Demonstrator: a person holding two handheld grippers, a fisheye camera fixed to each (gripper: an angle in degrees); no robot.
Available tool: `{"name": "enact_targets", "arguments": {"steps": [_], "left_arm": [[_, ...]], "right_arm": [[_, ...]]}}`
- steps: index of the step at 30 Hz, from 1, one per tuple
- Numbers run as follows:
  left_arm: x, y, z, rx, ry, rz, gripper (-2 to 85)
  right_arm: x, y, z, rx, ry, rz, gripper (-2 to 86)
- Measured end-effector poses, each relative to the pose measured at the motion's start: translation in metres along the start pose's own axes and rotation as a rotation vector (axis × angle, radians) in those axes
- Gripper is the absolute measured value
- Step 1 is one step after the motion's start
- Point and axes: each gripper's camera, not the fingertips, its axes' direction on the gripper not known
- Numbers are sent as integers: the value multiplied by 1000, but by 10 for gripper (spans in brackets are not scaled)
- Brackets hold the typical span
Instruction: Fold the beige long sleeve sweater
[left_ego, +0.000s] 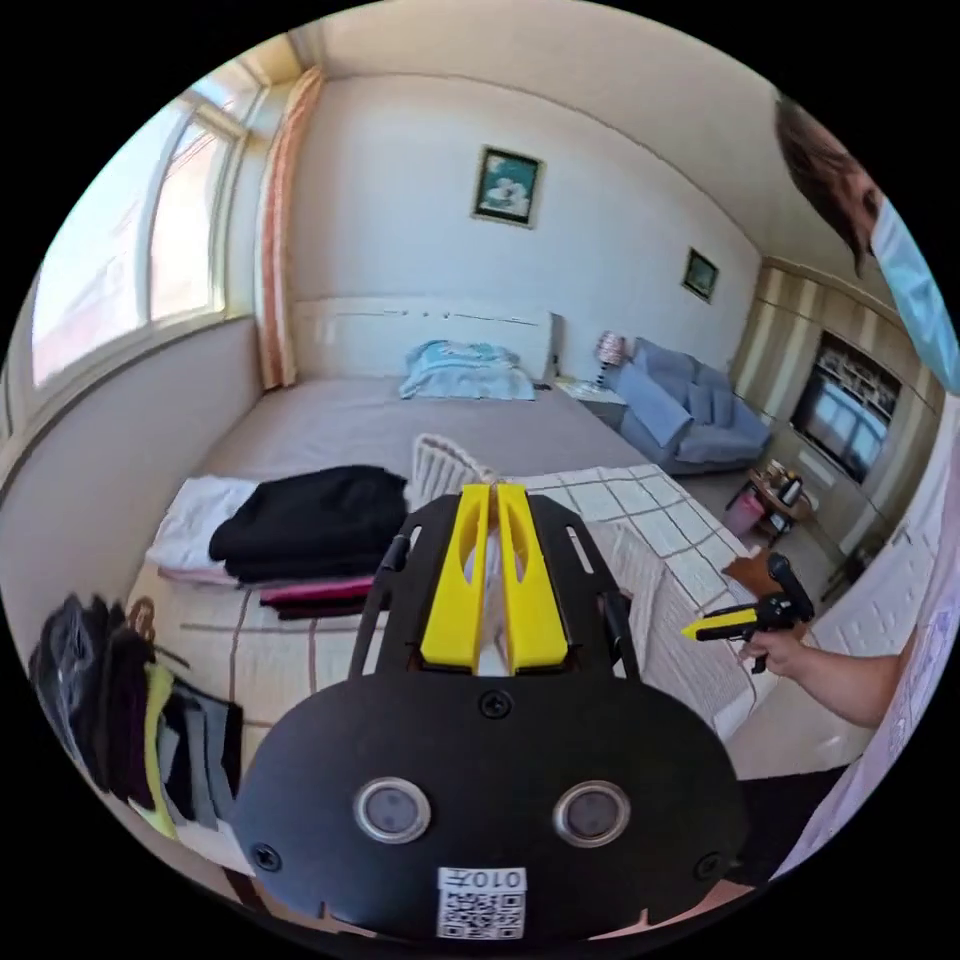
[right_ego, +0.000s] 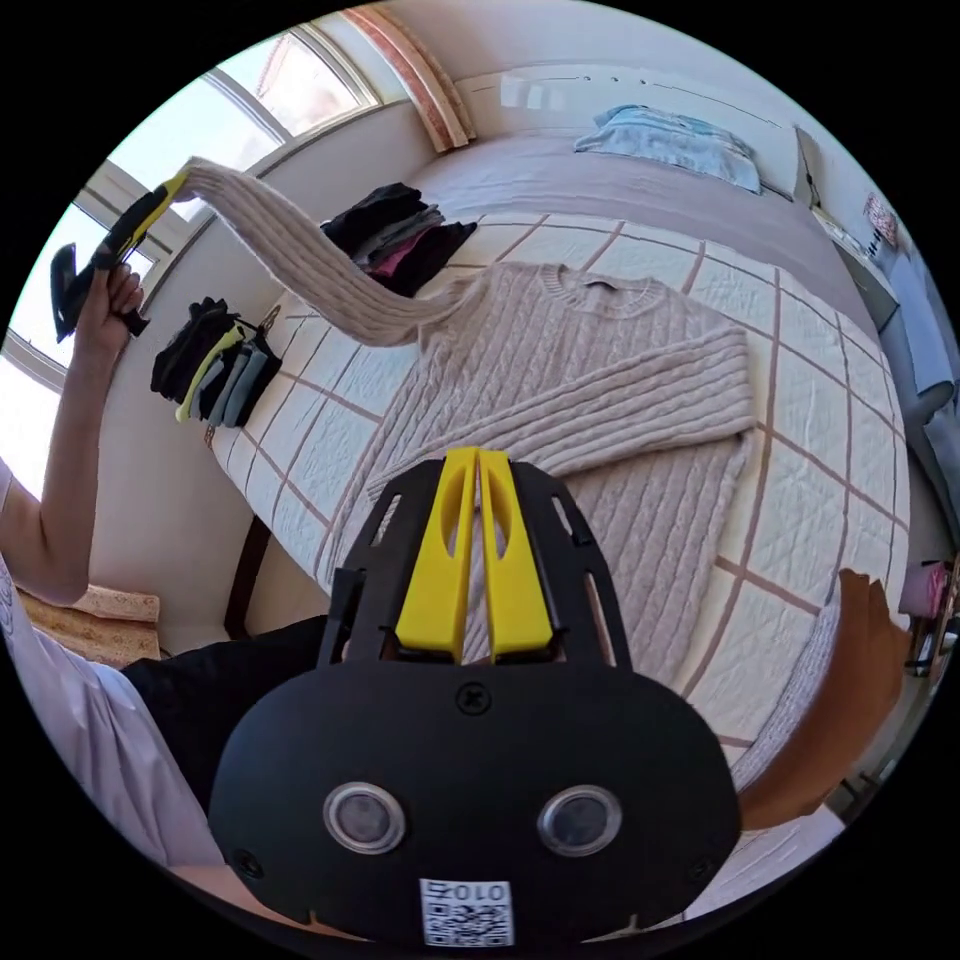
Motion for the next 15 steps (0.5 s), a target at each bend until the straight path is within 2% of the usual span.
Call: {"name": "enact_targets", "arguments": {"steps": [3, 5, 7, 9, 12, 15], "left_arm": [[94, -47, 29, -12, 237, 189, 12], [148, -57, 68, -141, 369, 255, 24], [216, -43, 114, -288, 604, 346, 45], [252, -24, 130, -328, 713, 366, 59], [276, 1, 133, -424, 715, 382, 74], [247, 14, 130, -517, 619, 245, 83]], "right_arm": [[26, 13, -20, 41, 21, 57, 24], [51, 25, -30, 65, 31, 124, 22], [72, 34, -32, 67, 40, 177, 20], [93, 41, -30, 41, 37, 220, 20], [118, 47, -24, 3, 25, 252, 24], [135, 50, -9, -16, -31, 288, 39]]}}
